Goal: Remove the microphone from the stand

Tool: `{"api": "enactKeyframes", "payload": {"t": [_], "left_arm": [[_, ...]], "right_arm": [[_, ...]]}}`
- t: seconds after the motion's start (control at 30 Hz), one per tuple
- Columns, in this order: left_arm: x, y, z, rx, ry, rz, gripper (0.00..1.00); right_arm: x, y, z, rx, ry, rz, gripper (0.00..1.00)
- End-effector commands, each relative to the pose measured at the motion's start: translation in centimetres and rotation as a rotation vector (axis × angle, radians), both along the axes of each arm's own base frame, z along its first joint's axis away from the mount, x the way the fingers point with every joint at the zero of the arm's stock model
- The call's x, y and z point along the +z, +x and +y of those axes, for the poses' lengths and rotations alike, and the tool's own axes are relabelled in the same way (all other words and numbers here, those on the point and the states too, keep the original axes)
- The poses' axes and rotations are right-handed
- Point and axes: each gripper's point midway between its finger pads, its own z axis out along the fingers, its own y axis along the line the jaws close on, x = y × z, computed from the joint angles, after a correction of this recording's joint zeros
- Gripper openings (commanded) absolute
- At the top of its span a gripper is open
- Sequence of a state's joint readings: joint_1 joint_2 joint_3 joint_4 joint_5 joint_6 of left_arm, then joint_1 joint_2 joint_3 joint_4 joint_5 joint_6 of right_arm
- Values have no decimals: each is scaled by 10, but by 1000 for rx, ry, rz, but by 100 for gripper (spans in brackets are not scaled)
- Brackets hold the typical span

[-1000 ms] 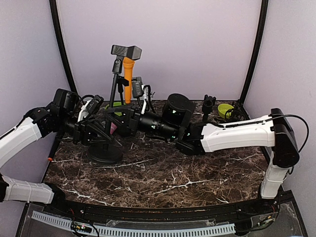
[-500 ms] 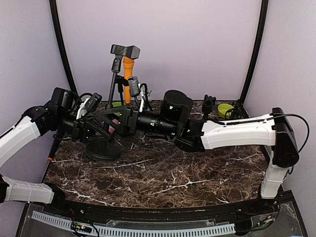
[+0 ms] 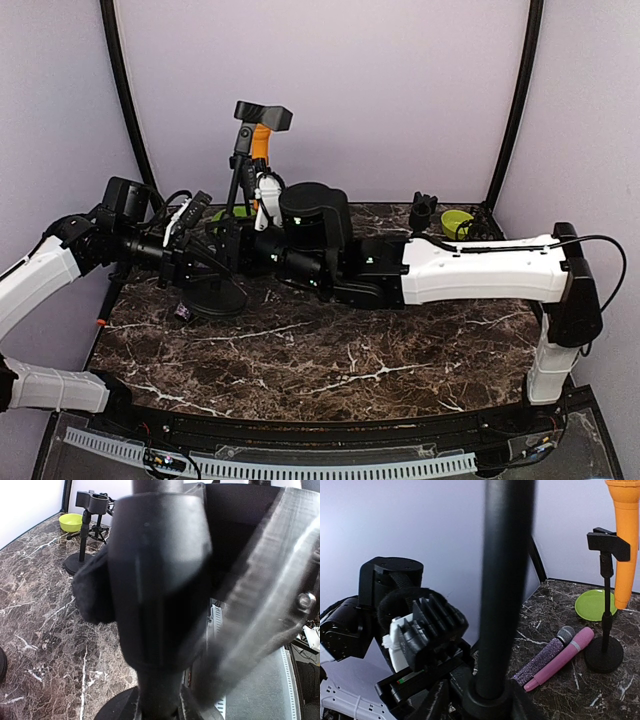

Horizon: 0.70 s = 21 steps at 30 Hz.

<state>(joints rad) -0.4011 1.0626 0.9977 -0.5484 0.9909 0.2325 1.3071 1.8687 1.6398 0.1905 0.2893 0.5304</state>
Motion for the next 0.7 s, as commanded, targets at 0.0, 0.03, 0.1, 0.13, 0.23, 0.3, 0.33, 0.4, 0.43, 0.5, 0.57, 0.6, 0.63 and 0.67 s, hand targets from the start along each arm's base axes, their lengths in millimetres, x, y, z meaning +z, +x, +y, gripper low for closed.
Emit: {"api": "enactKeyframes", "payload": {"t": [0.0, 0.03, 0.1, 0.13, 0.23, 0.3, 0.33, 0.4, 0.43, 0.5, 0.57, 0.6, 0.63, 0.67], "left_arm": [[13, 0, 2, 4, -23, -76, 0], [11, -1, 2, 3, -22, -73, 0], [10, -2, 3, 1, -20, -72, 0], [10, -2, 2, -1, -21, -73, 0], [12, -5, 1, -18, -32, -62, 0], [15, -8, 0, -36, -46, -52, 0], [17, -11, 0, -49, -57, -44, 0], [22, -18, -2, -82, -83, -26, 0], [25, -21, -2, -100, -98, -14, 0], [31, -30, -3, -142, -129, 12, 0], [38, -37, -3, -174, -156, 35, 0], [41, -40, -3, -190, -169, 47, 0], [43, -43, -3, -204, -180, 59, 0], [45, -45, -3, -214, -187, 69, 0]], "right_arm": [[14, 2, 1, -38, 46, -20, 30], [16, 1, 1, -35, 58, -23, 25], [20, -1, -1, -22, 78, -31, 15], [23, -3, 0, -9, 86, -35, 10], [33, -14, 5, 63, 119, -62, 0], [46, -29, 6, 157, 177, -102, 0], [52, -39, 6, 214, 206, -122, 0], [62, -43, 2, 245, 255, -149, 0], [66, -41, -1, 239, 280, -160, 0], [72, -83, 1, 518, 339, -175, 0], [80, -103, -9, 677, 416, -193, 0], [82, -111, -13, 746, 447, -190, 0], [83, -116, -18, 806, 476, -183, 0], [84, -121, -23, 860, 504, -176, 0]]}}
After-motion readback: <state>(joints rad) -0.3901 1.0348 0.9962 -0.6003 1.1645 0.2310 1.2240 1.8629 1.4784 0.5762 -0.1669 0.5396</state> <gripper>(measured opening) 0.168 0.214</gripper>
